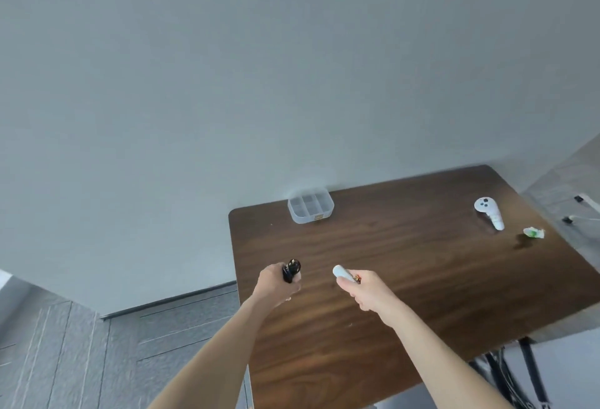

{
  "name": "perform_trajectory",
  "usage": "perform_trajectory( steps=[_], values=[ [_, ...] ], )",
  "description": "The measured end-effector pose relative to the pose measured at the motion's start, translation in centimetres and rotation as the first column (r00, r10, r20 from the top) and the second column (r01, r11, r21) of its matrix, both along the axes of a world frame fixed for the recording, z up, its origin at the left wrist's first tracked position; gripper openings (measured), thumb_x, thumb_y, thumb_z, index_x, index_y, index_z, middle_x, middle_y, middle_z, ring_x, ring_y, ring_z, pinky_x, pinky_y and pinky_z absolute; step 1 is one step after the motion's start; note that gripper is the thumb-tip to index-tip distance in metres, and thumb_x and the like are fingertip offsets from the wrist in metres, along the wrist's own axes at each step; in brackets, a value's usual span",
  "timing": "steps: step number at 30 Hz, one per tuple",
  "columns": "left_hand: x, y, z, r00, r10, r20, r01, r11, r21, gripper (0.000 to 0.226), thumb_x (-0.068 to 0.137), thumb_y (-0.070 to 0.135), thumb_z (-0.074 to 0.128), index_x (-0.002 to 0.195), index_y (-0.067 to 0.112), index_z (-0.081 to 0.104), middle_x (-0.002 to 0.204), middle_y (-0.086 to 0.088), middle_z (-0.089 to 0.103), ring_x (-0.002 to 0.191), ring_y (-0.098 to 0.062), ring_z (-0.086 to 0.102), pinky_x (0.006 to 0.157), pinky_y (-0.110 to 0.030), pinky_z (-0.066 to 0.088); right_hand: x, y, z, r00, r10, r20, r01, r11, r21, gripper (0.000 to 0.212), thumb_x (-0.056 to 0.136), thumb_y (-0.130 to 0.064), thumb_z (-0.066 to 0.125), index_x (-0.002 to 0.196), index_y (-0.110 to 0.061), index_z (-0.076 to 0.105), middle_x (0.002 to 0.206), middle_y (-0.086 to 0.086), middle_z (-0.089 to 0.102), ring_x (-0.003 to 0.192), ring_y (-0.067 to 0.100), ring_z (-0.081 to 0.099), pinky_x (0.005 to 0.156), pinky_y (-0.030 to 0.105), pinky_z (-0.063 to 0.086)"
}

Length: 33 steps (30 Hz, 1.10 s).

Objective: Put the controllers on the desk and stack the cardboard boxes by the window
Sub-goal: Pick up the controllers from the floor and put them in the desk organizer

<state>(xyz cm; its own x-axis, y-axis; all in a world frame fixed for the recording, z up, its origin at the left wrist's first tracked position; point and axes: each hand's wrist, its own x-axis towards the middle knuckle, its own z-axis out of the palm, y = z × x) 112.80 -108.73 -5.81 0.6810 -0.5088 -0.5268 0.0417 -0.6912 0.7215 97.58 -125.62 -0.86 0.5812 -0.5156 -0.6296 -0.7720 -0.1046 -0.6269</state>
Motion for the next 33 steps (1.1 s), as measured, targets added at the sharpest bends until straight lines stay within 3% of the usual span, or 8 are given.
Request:
perform_trajectory(
  steps=[5, 8, 12, 15, 17, 20, 23, 33],
  values=[
    [4.0, -2.7, -0.8, 0.986, 0.148, -0.081, -0.156, 0.983, -0.096, 0.019, 0.083, 0.024, 0.067, 0.098, 0.015, 0.060, 0.101, -0.007, 0.071, 0.062, -0.018, 0.066, 0.050, -0.013, 0.051, 6.5, -3.8, -1.3, 1.000, 0.018, 0.025, -0.016, 0.996, -0.084, 0.036, 0.087, -0.047, 0.063, 0.114, -0.022, 0.059, 0.086, -0.003, 0.064, 0.068, 0.013, 0.053, 0.060, 0.025, 0.039],
    [6.3, -4.3, -1.0, 0.968, 0.230, -0.097, -0.240, 0.965, -0.107, 0.025, 0.076, 0.037, 0.068, 0.096, 0.022, 0.064, 0.096, -0.001, 0.073, 0.058, -0.015, 0.065, 0.064, -0.026, 0.061, 10.7, -6.3, -1.9, 0.998, 0.017, 0.060, -0.010, 0.993, -0.119, 0.034, 0.088, -0.043, 0.065, 0.109, -0.021, 0.051, 0.100, 0.005, 0.067, 0.077, 0.016, 0.062, 0.059, 0.027, 0.041],
    [8.9, -7.4, -1.4, 0.967, 0.250, -0.052, -0.253, 0.965, -0.067, 0.025, 0.076, 0.041, 0.068, 0.092, 0.022, 0.067, 0.091, 0.001, 0.071, 0.065, -0.013, 0.057, 0.053, -0.023, 0.053, 15.5, -10.5, -2.0, 0.991, 0.064, 0.119, -0.049, 0.992, -0.120, 0.025, 0.088, -0.036, 0.068, 0.102, -0.018, 0.057, 0.085, 0.004, 0.074, 0.071, 0.007, 0.062, 0.058, 0.026, 0.039],
    [10.8, -10.2, -2.1, 0.960, 0.275, 0.060, -0.275, 0.962, -0.010, 0.029, 0.073, 0.055, 0.067, 0.088, 0.029, 0.069, 0.098, -0.009, 0.065, 0.078, -0.014, 0.059, 0.065, -0.027, 0.054, 18.5, -13.9, -2.7, 0.986, 0.067, 0.153, -0.048, 0.991, -0.128, 0.024, 0.086, -0.040, 0.069, 0.096, -0.019, 0.062, 0.075, 0.000, 0.075, 0.073, 0.005, 0.064, 0.058, 0.026, 0.040],
    [12.0, -12.1, -2.4, 0.957, 0.277, 0.085, -0.280, 0.960, 0.026, 0.025, 0.078, 0.051, 0.068, 0.094, 0.033, 0.069, 0.103, -0.007, 0.059, 0.091, -0.016, 0.059, 0.071, -0.025, 0.050, 20.4, -16.0, -3.6, 0.986, 0.090, 0.138, -0.074, 0.991, -0.115, 0.020, 0.084, -0.040, 0.069, 0.094, -0.024, 0.064, 0.077, -0.002, 0.075, 0.079, 0.005, 0.063, 0.059, 0.026, 0.041],
    [13.8, -14.8, -3.2, 0.955, 0.288, 0.066, -0.291, 0.956, 0.035, 0.016, 0.079, 0.045, 0.066, 0.092, 0.036, 0.063, 0.103, -0.002, 0.065, 0.089, -0.015, 0.062, 0.067, -0.019, 0.044, 22.9, -18.6, -5.4, 0.986, 0.135, 0.095, -0.125, 0.987, -0.100, 0.013, 0.080, -0.031, 0.067, 0.092, -0.027, 0.068, 0.089, -0.001, 0.074, 0.089, 0.012, 0.063, 0.061, 0.026, 0.044],
    [15.4, -16.6, -4.6, 0.951, 0.300, 0.069, -0.303, 0.952, 0.038, 0.026, 0.077, 0.033, 0.070, 0.103, 0.032, 0.066, 0.104, 0.003, 0.067, 0.097, -0.015, 0.062, 0.076, -0.022, 0.045, 24.6, -20.2, -6.8, 0.977, 0.202, 0.069, -0.194, 0.975, -0.111, 0.013, 0.078, -0.025, 0.064, 0.088, -0.026, 0.073, 0.086, -0.002, 0.074, 0.086, 0.018, 0.066, 0.061, 0.026, 0.047],
    [18.0, -19.5, -8.4, 0.920, 0.381, 0.092, -0.383, 0.924, 0.005, 0.034, 0.076, 0.017, 0.072, 0.108, 0.026, 0.068, 0.104, 0.002, 0.067, 0.096, -0.017, 0.063, 0.079, -0.021, 0.045, 28.1, -20.1, -10.7, 0.927, 0.374, 0.007, -0.359, 0.896, -0.262, 0.024, 0.083, -0.044, 0.063, 0.096, -0.025, 0.056, 0.089, -0.004, 0.064, 0.076, 0.018, 0.062, 0.057, 0.030, 0.041]
  ],
)
